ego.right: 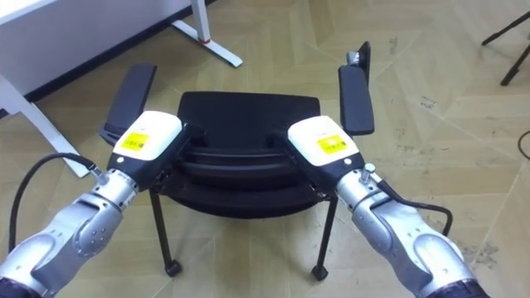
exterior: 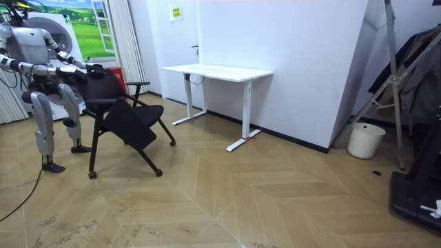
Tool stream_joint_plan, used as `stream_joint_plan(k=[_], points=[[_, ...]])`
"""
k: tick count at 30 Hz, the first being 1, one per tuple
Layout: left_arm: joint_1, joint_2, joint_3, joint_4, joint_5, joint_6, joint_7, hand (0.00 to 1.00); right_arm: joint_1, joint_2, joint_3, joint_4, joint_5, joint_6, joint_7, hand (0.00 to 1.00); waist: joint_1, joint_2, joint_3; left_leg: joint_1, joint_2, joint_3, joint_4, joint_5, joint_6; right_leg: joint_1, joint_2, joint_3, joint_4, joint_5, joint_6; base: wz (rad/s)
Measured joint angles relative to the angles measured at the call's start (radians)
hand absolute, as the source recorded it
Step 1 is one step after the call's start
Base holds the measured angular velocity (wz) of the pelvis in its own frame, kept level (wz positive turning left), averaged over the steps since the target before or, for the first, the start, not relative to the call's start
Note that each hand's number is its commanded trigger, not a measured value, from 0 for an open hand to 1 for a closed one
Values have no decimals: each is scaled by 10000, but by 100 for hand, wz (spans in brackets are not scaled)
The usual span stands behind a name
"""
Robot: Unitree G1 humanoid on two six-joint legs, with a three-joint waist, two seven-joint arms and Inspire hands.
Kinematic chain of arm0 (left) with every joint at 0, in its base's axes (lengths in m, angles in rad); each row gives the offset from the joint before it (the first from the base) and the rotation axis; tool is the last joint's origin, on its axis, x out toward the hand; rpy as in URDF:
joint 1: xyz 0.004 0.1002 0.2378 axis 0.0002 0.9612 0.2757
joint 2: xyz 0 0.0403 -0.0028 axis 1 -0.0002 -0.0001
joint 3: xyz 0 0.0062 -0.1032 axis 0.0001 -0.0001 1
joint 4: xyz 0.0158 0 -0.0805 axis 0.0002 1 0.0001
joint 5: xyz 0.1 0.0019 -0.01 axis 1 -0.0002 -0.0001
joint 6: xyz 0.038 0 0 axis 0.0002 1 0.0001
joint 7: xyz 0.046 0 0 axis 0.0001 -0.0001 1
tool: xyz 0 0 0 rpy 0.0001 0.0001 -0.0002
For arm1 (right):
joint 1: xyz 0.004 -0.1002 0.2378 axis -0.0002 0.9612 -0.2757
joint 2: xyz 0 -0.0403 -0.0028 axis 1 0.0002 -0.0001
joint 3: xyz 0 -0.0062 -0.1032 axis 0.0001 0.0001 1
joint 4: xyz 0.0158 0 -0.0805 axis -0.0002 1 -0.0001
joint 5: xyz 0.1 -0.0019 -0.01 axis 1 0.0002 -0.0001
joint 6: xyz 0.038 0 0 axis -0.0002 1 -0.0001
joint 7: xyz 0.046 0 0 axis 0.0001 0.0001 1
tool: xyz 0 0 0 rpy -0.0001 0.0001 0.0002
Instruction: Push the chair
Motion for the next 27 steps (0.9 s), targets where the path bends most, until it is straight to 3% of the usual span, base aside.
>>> stream_joint_plan(k=[4, 19, 27], points=[[0, -53, -122, -6, -7, -11, -59, 100, -100, 109, 3, 221, -1, 127, -107, 100, 4, 36, -22, 117, -17, -112, -4, 0, 0, 70, 0, 12, 21, 0, 0, 6], [-53, -68, -133, 84, -9, -90, -59, 100, -120, 117, 20, 490, -203, 54, -422, 100, 10, 7, -8, 171, -17, -156, -27, 0, 0, 160, 0, 11, 5, 0, 0, 0], [-702, -104, -185, 956, -20, -414, -73, 100, -616, 252, 413, 1472, -146, 26, -1240, 100, 27, -83, 40, 50, -12, -212, 109, -1, -1, 162, 0, -190, 2, 0, 0, 2]])
